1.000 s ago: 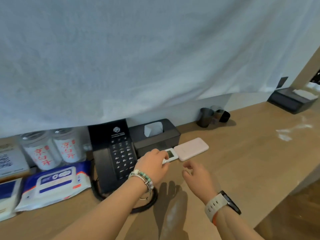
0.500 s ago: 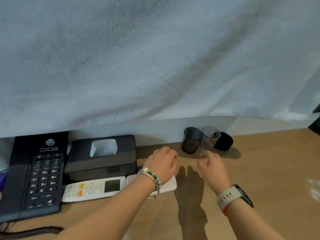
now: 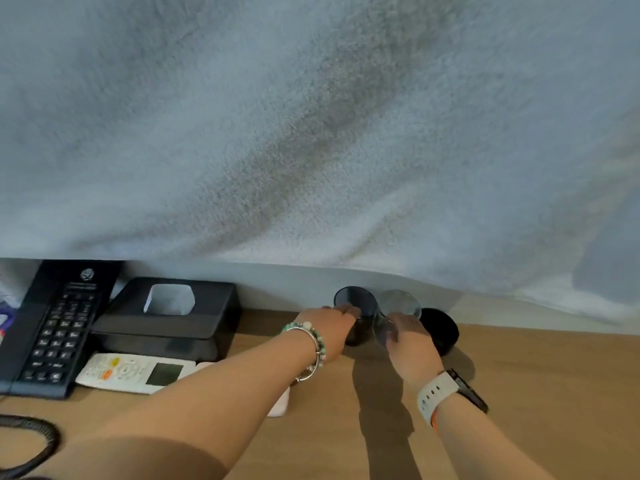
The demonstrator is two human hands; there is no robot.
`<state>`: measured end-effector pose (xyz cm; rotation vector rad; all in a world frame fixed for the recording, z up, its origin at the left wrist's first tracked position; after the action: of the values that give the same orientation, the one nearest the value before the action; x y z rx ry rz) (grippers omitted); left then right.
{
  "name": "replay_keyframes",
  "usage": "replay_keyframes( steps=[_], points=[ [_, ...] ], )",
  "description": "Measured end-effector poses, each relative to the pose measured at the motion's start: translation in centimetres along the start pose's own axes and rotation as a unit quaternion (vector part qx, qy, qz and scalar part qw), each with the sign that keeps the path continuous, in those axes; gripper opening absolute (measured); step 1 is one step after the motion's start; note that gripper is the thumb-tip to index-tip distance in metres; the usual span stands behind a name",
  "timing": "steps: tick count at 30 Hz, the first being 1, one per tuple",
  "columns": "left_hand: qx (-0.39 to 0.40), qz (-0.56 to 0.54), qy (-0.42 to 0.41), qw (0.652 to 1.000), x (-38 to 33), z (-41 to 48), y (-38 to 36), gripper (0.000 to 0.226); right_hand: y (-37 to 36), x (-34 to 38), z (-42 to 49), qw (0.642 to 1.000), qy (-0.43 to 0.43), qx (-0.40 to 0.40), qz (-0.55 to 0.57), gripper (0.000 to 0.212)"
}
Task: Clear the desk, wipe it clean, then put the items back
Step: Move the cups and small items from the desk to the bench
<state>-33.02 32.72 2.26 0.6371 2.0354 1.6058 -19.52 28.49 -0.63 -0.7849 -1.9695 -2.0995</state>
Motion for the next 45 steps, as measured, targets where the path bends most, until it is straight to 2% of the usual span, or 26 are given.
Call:
replay_keyframes(
  steps=[2, 6, 13, 18, 24, 26, 29, 33, 40, 41, 43, 45],
  points=[
    [0.014, -0.002, 0.032, 0.999, -0.5, 0.9, -1.2, 0.051, -0.1, -0.3, 0.0, 1.000, 0.018, -0.014, -0.020, 0.028],
    [-0.057, 0.024, 0.082, 0.995, -1.3, 1.4, -1.6, 0.031, -0.2, -1.4, -0.5, 0.999, 0.027, -0.017, -0.004, 0.017],
    [-0.155, -0.029, 0.089, 0.983, 0.4, -5.3, -0.7, 0.025, 1.3, -0.2, -4.5, 0.990, 0.113, -0.069, 0.039, 0.009],
    [-0.191, -0.058, 0.103, 0.974, 4.0, -12.5, 1.7, 0.025, 3.0, 6.4, -7.0, 0.980, 0.186, -0.046, 0.060, 0.003],
    [-0.211, -0.027, 0.152, 0.965, 11.1, -23.9, 2.7, 0.022, 1.4, 17.1, -11.4, 0.963, 0.263, 0.007, 0.055, 0.028],
    [-0.232, -0.023, 0.171, 0.957, 14.0, -28.1, 3.0, 0.023, 0.1, 21.0, -12.9, 0.953, 0.292, 0.019, 0.074, 0.026],
    [-0.262, -0.018, 0.209, 0.942, 18.3, -35.0, 2.6, 0.018, -2.8, 27.0, -14.9, 0.935, 0.340, 0.058, 0.084, 0.017],
    [-0.348, 0.012, 0.221, 0.911, 23.9, -45.0, 1.3, 0.008, -6.9, 36.0, -18.2, 0.888, 0.437, 0.095, 0.104, 0.028],
    [-0.386, 0.053, 0.345, 0.854, 31.5, -61.4, -0.5, 0.008, -14.9, 52.1, -25.3, 0.810, 0.551, 0.147, 0.134, 0.026],
    [-0.382, 0.054, 0.368, 0.846, 32.5, -63.4, -0.8, 0.010, -16.2, 54.1, -26.3, 0.800, 0.562, 0.160, 0.135, 0.025],
    [-0.365, 0.057, 0.415, 0.832, 34.4, -66.9, -1.7, 0.031, -18.5, 58.1, -28.1, 0.778, 0.586, 0.183, 0.133, 0.020],
    [-0.351, 0.050, 0.455, 0.817, 36.2, -70.1, -2.3, 0.036, -20.8, 62.0, -29.7, 0.759, 0.606, 0.202, 0.125, 0.010]
  ],
)
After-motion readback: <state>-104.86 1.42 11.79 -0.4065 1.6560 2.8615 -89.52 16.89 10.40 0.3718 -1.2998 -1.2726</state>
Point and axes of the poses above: each hand's wrist, its own z-axis towards the middle knuckle, its own y-axis out of the back of the hand, x = y × z, the point moved 4 cm from there along z, towards the middle knuckle, and after that the axes turned 1 degree about -z, right-handed, at the moved point
